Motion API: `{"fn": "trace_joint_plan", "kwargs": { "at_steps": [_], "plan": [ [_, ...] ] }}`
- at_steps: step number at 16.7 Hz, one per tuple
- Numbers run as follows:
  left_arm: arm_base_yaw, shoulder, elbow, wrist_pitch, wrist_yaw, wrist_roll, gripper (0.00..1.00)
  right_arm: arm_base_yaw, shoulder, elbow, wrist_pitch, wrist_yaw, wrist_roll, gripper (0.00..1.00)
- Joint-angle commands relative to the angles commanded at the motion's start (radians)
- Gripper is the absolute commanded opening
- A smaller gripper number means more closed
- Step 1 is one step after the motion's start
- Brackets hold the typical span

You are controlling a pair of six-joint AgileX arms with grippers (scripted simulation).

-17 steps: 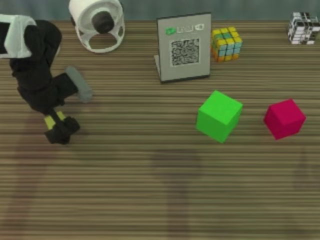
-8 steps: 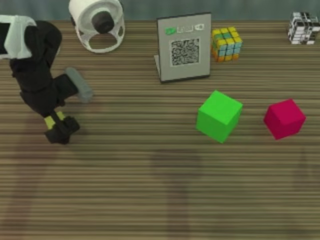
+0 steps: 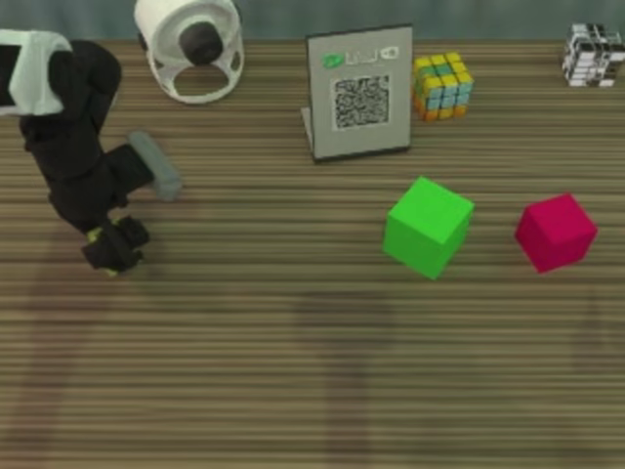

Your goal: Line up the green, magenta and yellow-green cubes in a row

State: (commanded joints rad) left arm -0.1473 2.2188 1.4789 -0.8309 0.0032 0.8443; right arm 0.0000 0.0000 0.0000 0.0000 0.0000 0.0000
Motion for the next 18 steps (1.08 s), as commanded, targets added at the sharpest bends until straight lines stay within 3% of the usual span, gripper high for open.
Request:
{"fn": "trace_joint_plan", "kwargs": {
  "at_steps": [6, 18],
  "plan": [
    [0.000, 0.000, 0.000, 0.000, 0.000, 0.000, 0.00, 0.000, 0.000, 0.000, 0.000, 0.000, 0.000, 1.00],
    [0.018, -0.131, 0.158, -0.272, 0.017, -0.018, 0.00, 0.000, 0.000, 0.000, 0.000, 0.000, 0.000, 1.00]
  ]
}}
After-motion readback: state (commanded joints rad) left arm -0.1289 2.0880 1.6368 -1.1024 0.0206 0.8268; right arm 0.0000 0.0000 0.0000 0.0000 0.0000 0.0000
